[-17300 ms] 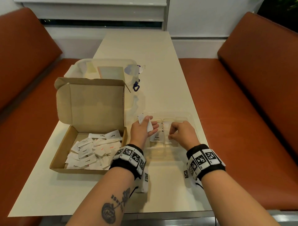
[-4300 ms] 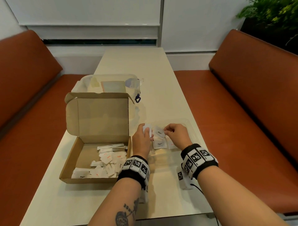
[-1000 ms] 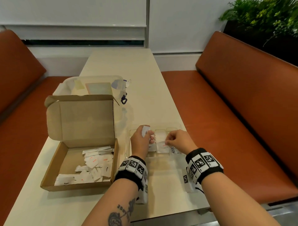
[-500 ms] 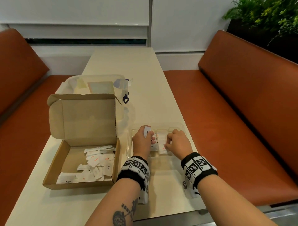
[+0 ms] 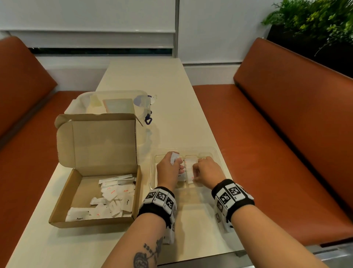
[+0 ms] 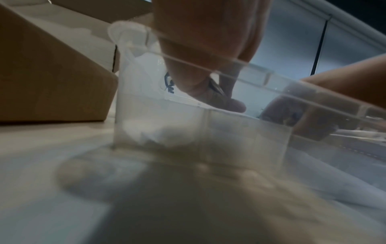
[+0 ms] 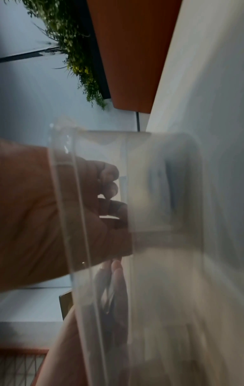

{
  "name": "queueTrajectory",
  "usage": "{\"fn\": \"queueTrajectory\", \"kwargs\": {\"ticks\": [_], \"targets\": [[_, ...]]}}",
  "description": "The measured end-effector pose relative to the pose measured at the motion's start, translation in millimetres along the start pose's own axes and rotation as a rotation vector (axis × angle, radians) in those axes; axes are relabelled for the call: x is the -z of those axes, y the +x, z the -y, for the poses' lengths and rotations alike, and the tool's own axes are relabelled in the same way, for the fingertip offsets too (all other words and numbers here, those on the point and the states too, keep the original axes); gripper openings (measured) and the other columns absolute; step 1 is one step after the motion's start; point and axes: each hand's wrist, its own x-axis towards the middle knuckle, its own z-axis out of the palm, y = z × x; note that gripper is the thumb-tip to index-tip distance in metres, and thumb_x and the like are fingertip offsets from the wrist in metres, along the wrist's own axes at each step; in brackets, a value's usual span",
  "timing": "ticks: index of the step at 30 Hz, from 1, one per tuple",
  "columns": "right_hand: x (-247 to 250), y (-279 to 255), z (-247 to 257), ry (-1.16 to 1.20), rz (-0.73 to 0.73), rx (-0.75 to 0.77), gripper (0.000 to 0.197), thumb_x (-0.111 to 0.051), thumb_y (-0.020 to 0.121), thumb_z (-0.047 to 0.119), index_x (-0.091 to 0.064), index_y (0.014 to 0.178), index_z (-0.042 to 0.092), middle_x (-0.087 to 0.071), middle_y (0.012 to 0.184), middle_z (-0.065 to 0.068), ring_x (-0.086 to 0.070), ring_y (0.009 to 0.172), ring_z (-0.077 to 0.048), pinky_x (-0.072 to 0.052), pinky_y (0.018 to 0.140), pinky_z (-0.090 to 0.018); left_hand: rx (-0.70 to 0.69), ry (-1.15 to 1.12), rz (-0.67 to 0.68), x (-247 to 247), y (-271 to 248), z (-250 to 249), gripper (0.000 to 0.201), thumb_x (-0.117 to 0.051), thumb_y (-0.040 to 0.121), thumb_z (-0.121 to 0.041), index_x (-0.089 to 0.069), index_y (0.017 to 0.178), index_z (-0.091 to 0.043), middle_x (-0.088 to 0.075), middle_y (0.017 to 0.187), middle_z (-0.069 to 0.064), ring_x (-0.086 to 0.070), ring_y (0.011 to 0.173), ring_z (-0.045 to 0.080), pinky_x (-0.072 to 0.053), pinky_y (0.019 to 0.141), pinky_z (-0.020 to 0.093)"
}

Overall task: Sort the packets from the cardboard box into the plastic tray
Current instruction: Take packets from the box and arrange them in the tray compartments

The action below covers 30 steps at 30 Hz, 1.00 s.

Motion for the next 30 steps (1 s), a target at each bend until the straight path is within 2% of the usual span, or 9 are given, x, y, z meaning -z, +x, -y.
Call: {"fn": "queueTrajectory", "kwargs": {"ticks": [8,11,13,17,20,22,24,27,30], "targets": [[-2,3,-1,0.028,-0.023,-0.012,0.005,-0.065,0.083,0.019,-0.064,0.079,0.016,-0.059,0.095,0.0,-0.048,0.099,-0.018,-0.036,0.068,-0.025,0.013,-0.024,0.03,1,-1,-2,0.016,-0.054,0.087,-0.004,-0.058,0.076,-0.014,-0.061,0.068,0.005,-0.054,0.044,0.004,-0.045,0.045,0.015],[-2,3,-1,0.065,-0.006,-0.019,0.008,-0.066,0.082,0.02,-0.061,0.077,0.017,-0.057,0.09,0.0,-0.05,0.094,-0.018,-0.037,0.068,-0.025,0.009,0.02,0.055,2,-1,-1,0.015,-0.052,0.091,-0.012,-0.059,0.08,-0.018,-0.063,0.072,0.002,-0.051,0.042,0.004,-0.045,0.043,0.018],[-1,1,-1,0.202,-0.068,-0.053,0.013,-0.068,0.081,0.024,-0.057,0.076,0.02,-0.054,0.083,0.003,-0.05,0.084,-0.015,-0.035,0.066,-0.023,0.007,0.038,0.077,3,-1,-1,0.018,-0.044,0.097,-0.019,-0.058,0.086,-0.02,-0.064,0.074,0.0,-0.05,0.043,0.003,-0.043,0.042,0.019],[6,3,4,0.528,-0.285,-0.078,0.013,-0.062,0.087,0.029,-0.062,0.099,0.023,-0.059,0.088,0.006,-0.048,0.074,-0.006,-0.035,0.068,-0.023,0.049,-0.052,0.136,5,1,-5,0.025,-0.034,0.094,-0.006,-0.057,0.089,-0.014,-0.065,0.076,0.009,-0.046,0.042,0.006,-0.037,0.041,0.02],[16,8,12,0.67,-0.294,-0.054,0.031,-0.063,0.087,0.024,-0.06,0.118,0.029,-0.061,0.099,0.013,-0.049,0.059,0.005,-0.036,0.067,-0.015,0.001,-0.001,0.213,8,0,-8,0.019,-0.042,0.094,-0.008,-0.057,0.101,-0.018,-0.067,0.071,-0.002,-0.047,0.045,0.008,-0.04,0.044,0.02],[20,11,17,0.712,-0.271,-0.038,0.035,-0.064,0.086,0.019,-0.061,0.119,0.029,-0.061,0.096,0.015,-0.052,0.054,0.01,-0.035,0.061,-0.008,-0.011,0.029,0.236,11,-1,-9,0.021,-0.048,0.095,-0.011,-0.055,0.111,-0.022,-0.063,0.068,-0.007,-0.05,0.049,0.01,-0.042,0.047,0.018],[22,13,19,0.72,-0.241,-0.033,0.029,-0.065,0.085,0.016,-0.066,0.112,0.026,-0.064,0.086,0.012,-0.052,0.055,0.01,-0.036,0.06,-0.008,-0.025,0.07,0.219,16,0,-11,0.025,-0.053,0.093,-0.012,-0.054,0.115,-0.023,-0.061,0.073,-0.005,-0.052,0.053,0.011,-0.043,0.05,0.018],[20,14,23,0.676,-0.232,-0.049,0.021,-0.07,0.081,0.021,-0.07,0.102,0.022,-0.063,0.086,0.008,-0.049,0.066,0.002,-0.037,0.069,-0.018,-0.047,0.107,0.16,24,2,-13,0.018,-0.061,0.089,-0.014,-0.057,0.106,-0.018,-0.058,0.066,-0.003,-0.052,0.051,0.01,-0.04,0.048,0.012],[19,14,29,0.737,-0.256,-0.037,0.023,-0.069,0.082,0.02,-0.068,0.105,0.023,-0.06,0.089,0.011,-0.046,0.063,0.001,-0.037,0.063,-0.009,-0.07,0.153,0.182,28,2,-17,0.01,-0.065,0.087,-0.018,-0.058,0.091,-0.013,-0.063,0.066,-0.001,-0.05,0.049,0.011,-0.04,0.048,0.01]]}}
